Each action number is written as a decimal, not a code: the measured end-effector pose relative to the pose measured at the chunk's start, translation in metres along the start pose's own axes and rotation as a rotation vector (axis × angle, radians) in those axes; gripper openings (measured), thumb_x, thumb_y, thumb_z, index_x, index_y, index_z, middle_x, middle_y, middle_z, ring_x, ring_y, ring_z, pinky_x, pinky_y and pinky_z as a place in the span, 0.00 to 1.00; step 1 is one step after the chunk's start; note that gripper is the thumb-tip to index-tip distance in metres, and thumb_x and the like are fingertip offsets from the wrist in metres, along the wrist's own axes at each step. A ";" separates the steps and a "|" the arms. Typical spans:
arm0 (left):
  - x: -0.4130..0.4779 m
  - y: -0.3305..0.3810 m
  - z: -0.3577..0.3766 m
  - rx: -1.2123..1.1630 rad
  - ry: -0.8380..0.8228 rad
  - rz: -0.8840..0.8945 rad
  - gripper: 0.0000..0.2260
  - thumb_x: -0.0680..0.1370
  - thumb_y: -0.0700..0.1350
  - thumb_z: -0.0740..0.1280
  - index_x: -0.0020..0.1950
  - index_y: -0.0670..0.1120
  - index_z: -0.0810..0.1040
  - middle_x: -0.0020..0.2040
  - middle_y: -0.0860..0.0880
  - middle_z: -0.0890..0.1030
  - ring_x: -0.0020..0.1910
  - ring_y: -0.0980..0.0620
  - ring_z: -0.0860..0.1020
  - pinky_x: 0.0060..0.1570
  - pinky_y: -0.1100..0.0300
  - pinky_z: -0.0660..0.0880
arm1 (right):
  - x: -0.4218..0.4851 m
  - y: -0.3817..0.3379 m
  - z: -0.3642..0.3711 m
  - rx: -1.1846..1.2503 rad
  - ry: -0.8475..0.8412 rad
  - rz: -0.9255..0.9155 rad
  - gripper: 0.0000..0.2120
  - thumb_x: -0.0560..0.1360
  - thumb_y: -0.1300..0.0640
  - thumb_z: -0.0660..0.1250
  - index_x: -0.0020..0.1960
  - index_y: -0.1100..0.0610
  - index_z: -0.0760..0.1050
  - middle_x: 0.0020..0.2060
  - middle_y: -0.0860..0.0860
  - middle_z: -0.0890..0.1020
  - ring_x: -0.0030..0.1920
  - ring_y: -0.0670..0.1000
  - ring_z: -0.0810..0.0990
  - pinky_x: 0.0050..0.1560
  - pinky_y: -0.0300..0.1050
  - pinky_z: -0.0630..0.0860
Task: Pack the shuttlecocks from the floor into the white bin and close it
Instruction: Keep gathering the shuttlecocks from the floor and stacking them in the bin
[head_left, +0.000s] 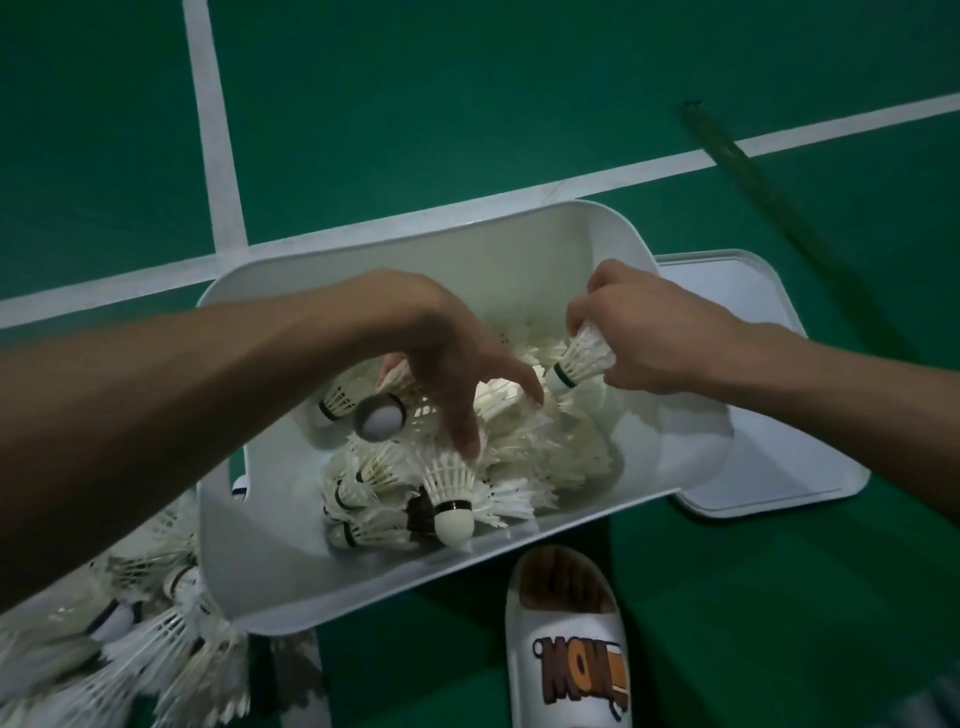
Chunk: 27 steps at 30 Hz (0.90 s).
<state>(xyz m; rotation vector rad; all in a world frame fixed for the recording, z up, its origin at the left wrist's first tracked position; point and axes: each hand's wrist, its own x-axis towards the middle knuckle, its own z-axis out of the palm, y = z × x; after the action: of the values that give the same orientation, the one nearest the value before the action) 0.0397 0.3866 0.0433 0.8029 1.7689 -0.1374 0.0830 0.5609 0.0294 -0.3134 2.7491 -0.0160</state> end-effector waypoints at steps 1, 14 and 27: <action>0.003 0.000 0.001 0.076 0.010 0.009 0.43 0.66 0.58 0.76 0.74 0.64 0.55 0.52 0.59 0.75 0.52 0.55 0.73 0.60 0.51 0.73 | 0.000 -0.001 -0.001 -0.009 -0.018 -0.002 0.21 0.69 0.64 0.70 0.60 0.50 0.76 0.53 0.52 0.70 0.53 0.56 0.76 0.52 0.45 0.73; 0.007 -0.004 0.005 0.087 0.082 0.050 0.39 0.73 0.53 0.72 0.75 0.64 0.50 0.75 0.51 0.61 0.55 0.58 0.65 0.60 0.58 0.67 | -0.002 -0.014 0.031 0.149 -0.212 0.014 0.32 0.63 0.46 0.79 0.63 0.52 0.74 0.53 0.52 0.80 0.48 0.51 0.75 0.45 0.40 0.69; -0.013 -0.026 0.003 -0.165 0.196 0.114 0.36 0.74 0.51 0.70 0.75 0.63 0.52 0.37 0.63 0.75 0.27 0.67 0.77 0.31 0.68 0.71 | -0.001 -0.006 0.028 0.414 -0.373 0.013 0.42 0.64 0.53 0.79 0.72 0.50 0.61 0.67 0.51 0.71 0.54 0.49 0.76 0.51 0.40 0.72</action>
<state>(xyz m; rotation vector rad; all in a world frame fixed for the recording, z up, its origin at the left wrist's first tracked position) 0.0289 0.3601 0.0459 0.8162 1.8842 0.1668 0.0958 0.5562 0.0041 -0.1630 2.3059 -0.4670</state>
